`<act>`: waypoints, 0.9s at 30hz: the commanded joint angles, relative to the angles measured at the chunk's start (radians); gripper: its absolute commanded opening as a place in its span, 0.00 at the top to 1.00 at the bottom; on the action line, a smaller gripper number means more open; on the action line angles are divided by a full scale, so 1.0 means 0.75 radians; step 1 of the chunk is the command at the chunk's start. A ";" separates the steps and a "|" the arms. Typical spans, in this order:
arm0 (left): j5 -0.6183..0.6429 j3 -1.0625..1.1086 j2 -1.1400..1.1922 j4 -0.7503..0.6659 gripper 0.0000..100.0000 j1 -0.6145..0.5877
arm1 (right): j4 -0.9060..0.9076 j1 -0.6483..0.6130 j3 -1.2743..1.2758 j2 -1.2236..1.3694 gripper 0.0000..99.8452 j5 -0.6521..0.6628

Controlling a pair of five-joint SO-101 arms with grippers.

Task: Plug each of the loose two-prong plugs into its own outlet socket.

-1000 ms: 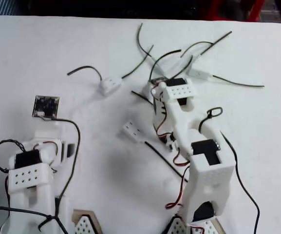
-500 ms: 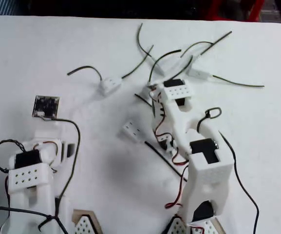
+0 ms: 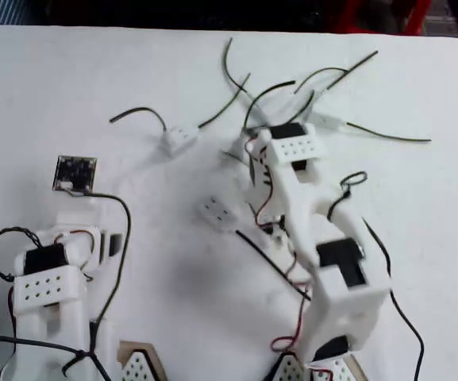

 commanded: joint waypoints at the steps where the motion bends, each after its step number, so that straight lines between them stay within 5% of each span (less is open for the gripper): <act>1: -0.016 -0.004 -0.034 -0.023 0.74 -0.007 | 0.024 -0.013 0.000 -0.285 0.98 -0.012; 13: -0.012 0.010 -0.034 -0.065 0.74 -0.007 | -0.316 -0.199 0.391 -0.836 0.98 -0.080; 27: -0.008 0.010 -0.034 -0.121 0.74 0.071 | -1.208 -0.570 1.320 -1.552 0.98 -0.082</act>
